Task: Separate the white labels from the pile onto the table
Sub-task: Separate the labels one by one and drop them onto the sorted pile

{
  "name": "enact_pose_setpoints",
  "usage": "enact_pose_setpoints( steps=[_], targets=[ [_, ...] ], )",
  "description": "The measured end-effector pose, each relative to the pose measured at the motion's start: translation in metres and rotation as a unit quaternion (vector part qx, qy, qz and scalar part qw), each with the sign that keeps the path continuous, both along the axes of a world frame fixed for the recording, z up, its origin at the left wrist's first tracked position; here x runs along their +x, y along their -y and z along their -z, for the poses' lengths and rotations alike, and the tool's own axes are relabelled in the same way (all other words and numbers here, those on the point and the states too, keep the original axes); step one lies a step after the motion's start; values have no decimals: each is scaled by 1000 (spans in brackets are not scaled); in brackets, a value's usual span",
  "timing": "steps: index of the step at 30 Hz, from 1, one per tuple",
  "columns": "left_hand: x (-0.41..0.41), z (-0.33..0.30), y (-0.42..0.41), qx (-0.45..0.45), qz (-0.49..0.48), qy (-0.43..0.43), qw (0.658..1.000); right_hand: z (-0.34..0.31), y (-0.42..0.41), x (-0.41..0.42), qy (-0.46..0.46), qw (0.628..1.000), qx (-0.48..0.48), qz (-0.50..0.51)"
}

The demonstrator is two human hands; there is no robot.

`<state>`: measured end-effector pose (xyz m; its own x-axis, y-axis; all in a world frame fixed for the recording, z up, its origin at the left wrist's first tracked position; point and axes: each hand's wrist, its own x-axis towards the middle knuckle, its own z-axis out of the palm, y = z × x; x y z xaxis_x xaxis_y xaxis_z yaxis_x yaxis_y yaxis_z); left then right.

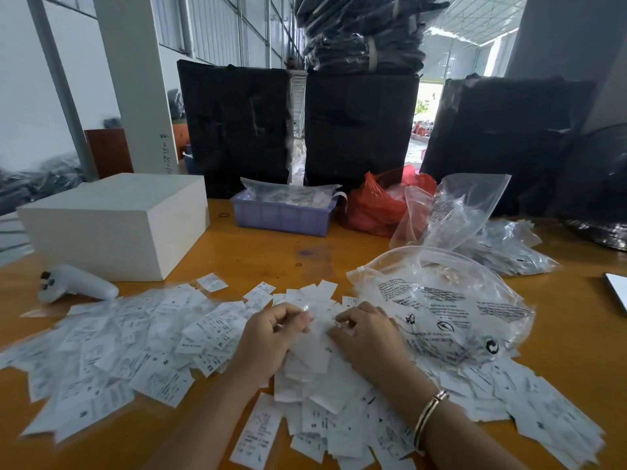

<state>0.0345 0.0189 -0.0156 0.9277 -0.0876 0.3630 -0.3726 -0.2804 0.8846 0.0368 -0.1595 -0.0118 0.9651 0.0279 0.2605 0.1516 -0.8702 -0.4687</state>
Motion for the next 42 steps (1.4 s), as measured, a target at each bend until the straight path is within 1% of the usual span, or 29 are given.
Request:
enact_pose_setpoints(
  steps=[2, 4, 7, 9, 12, 15, 18, 20, 23, 26, 28, 30, 32, 33, 35, 37, 39, 41, 42],
  targets=[
    [-2, -2, 0, -18, 10, 5, 1000, 1, -3, 1, -21, 1000, -3, 13],
    [-5, -4, 1, -29, 22, 9, 999, 1, -4, 2, -20, 999, 44, 14],
    [-7, -7, 1, -51, 30, -1, 998, 4, -1, 3, -9, 990, 142, 5],
    [-8, -8, 1, -64, 27, -12, 997, 4, 1, 2, -1, 984, 178, -5],
    [-10, -9, 1, -84, 25, -31, 996, 4, 1, 2, -6, 983, 185, 1],
    [-10, -11, 0, -102, 24, -33, 994, 7, 1, 3, -2, 979, 205, 9],
    [-10, -12, 0, -121, 15, -44, 992, 6, 1, 2, -2, 975, 224, -16],
    [-9, -11, 1, -138, 16, -57, 989, 6, 1, 0, -17, 975, 218, -35],
    [-9, -12, 2, -139, 12, -64, 988, 8, 0, 1, -16, 980, 197, -28],
    [-8, -11, 0, -155, 21, -71, 985, 9, 1, 3, 3, 973, 229, -13],
    [-8, -10, -2, -155, 34, -84, 984, 9, 2, 3, 6, 973, 230, -6],
    [-7, -11, -1, -124, 30, -96, 987, 9, 2, 2, 4, 980, 198, -4],
    [-5, -10, -1, -87, 4, -95, 992, 9, 2, 1, 16, 990, 144, -2],
    [-4, -10, -2, -81, -11, -92, 992, 9, 2, 1, 30, 992, 122, -2],
    [-2, -9, -2, -98, -30, -93, 990, 8, 3, 1, 56, 991, 124, -9],
    [-1, -9, -2, -132, -39, -108, 985, 6, 3, 0, 66, 985, 161, -12],
    [0, -9, -2, -198, -33, -132, 971, 4, 4, -1, 72, 973, 220, -6],
    [0, -11, -2, -268, -20, -154, 951, 2, 3, -4, 61, 949, 310, 3],
    [0, -11, -2, -285, -21, -160, 945, 2, 3, -4, 49, 932, 359, 4]
  ],
)
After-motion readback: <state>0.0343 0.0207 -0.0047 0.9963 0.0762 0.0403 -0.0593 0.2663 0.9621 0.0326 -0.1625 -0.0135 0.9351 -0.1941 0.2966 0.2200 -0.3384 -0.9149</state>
